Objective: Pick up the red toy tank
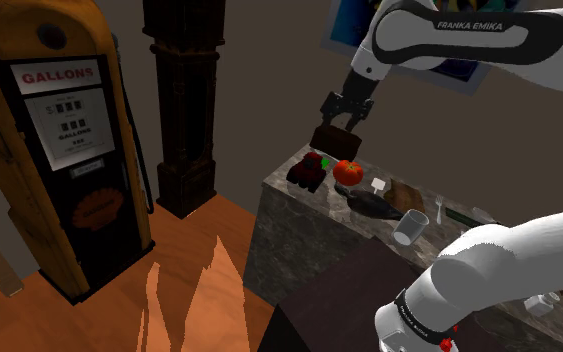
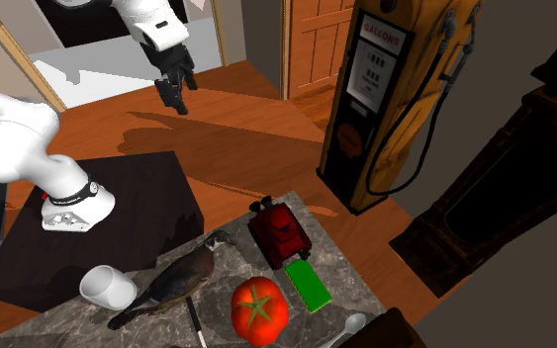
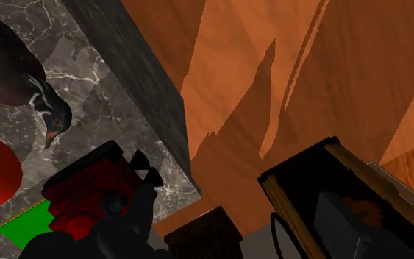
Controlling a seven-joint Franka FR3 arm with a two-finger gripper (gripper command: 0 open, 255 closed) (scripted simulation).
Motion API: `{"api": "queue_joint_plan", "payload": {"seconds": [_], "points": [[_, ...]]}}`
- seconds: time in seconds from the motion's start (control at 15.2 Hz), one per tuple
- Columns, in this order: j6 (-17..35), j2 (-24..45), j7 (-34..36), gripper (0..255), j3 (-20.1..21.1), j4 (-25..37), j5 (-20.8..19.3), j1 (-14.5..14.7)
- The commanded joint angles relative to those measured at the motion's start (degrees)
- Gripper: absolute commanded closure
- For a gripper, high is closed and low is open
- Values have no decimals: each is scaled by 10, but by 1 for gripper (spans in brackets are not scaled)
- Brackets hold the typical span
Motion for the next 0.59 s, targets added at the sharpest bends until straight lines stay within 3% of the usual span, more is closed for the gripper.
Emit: {"api": "queue_joint_plan", "payload": {"seconds": [0.0,0.53], "points": [[33,36,23,0,2,4,-1,-9],[126,187,107,0,-2,64,-9,-39]]}}
